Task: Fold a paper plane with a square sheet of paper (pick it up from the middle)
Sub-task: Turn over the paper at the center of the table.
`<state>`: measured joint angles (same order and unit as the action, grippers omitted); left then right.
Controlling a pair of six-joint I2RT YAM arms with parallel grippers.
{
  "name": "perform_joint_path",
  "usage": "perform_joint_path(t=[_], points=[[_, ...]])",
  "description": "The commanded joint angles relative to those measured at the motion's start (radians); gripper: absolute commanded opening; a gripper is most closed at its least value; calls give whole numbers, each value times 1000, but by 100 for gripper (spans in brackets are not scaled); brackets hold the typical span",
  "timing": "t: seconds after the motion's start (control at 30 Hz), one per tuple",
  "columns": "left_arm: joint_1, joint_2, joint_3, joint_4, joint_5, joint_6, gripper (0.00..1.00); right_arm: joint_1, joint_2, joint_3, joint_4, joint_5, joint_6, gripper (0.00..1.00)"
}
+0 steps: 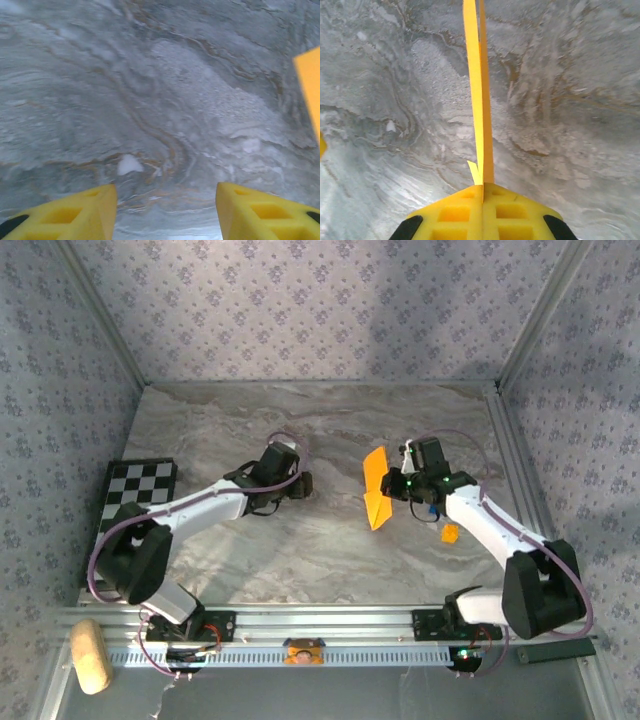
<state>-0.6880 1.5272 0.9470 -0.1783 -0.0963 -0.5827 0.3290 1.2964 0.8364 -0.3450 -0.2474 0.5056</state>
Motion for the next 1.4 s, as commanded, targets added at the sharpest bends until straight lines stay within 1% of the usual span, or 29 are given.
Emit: perform_joint_path(t=[0.0, 0.13, 0.2, 0.33, 0.43, 0.57, 0.63, 0.7, 0.8, 0.87, 1.03, 1.1, 1.2, 1.27, 1.37], points=[[14, -61, -37, 28, -90, -32, 56, 19, -35, 46, -142, 140, -55, 3], [31, -55, -52, 28, -66, -27, 56, 61, -28, 90, -205, 269, -43, 3], [33, -50, -63, 35, -66, -29, 56, 99, -17, 107, -220, 319, -69, 3], [43, -54, -79, 49, -62, -41, 56, 198, 19, 163, -250, 473, -98, 3], [54, -73, -91, 50, -84, -57, 56, 250, 73, 217, -338, 590, -93, 4], [95, -99, -109, 20, -95, -100, 57, 263, 167, 292, -440, 629, -74, 3], [116, -123, -134, 28, -85, -118, 57, 277, 198, 312, -450, 635, -77, 3], [132, -148, -167, 53, -78, -132, 60, 298, 223, 328, -454, 657, -82, 3], [159, -183, -197, 60, -75, -165, 62, 336, 269, 363, -478, 713, -82, 3], [170, -209, -214, 59, -95, -181, 63, 367, 310, 408, -510, 772, -75, 4], [186, -270, -245, 43, -156, -207, 65, 449, 469, 508, -596, 876, -37, 4], [189, -287, -245, 23, -181, -210, 65, 482, 537, 556, -621, 901, -34, 4], [191, -312, -246, -12, -227, -224, 65, 531, 652, 648, -655, 892, -31, 5], [192, -335, -252, -33, -259, -237, 65, 567, 708, 698, -658, 863, -29, 5], [195, -381, -265, -67, -305, -259, 65, 604, 753, 736, -617, 778, -29, 8]])
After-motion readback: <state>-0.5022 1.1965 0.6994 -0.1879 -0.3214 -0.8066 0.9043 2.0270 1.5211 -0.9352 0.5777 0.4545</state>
